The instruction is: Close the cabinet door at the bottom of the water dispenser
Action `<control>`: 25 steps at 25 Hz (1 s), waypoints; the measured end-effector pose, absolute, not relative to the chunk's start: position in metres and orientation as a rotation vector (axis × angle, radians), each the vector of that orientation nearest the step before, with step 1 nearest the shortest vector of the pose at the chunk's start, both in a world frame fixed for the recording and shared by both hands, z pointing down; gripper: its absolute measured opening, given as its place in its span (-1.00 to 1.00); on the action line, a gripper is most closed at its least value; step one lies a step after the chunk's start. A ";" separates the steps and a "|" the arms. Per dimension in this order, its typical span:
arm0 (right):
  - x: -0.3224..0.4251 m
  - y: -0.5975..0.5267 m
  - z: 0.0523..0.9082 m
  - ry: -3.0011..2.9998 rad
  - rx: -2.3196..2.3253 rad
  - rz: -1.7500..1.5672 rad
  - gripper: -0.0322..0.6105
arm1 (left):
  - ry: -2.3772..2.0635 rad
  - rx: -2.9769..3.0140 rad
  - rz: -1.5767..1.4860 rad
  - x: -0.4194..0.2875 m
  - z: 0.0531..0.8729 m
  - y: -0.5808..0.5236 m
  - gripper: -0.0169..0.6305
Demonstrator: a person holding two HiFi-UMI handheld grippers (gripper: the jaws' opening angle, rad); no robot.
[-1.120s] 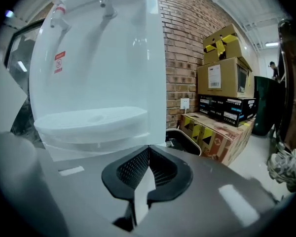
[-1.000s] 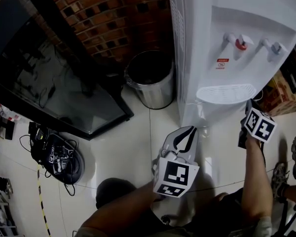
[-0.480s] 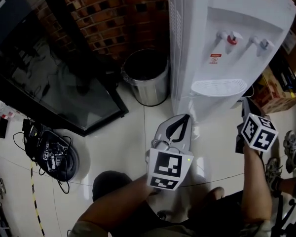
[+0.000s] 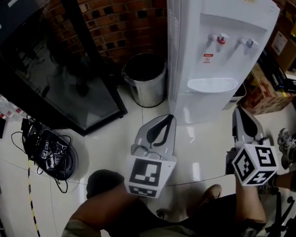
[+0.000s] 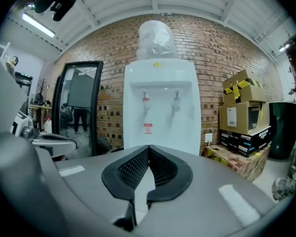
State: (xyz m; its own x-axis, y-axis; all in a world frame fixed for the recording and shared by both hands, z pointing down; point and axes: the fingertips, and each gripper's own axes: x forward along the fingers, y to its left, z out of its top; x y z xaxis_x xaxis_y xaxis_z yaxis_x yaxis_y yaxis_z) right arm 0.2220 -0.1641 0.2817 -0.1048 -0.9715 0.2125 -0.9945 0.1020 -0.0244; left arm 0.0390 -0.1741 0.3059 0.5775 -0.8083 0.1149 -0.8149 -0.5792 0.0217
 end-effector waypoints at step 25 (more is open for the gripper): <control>0.127 -0.015 0.277 -2.397 1.715 0.192 -0.90 | -1.371 2.826 0.152 0.015 0.267 -0.029 -0.94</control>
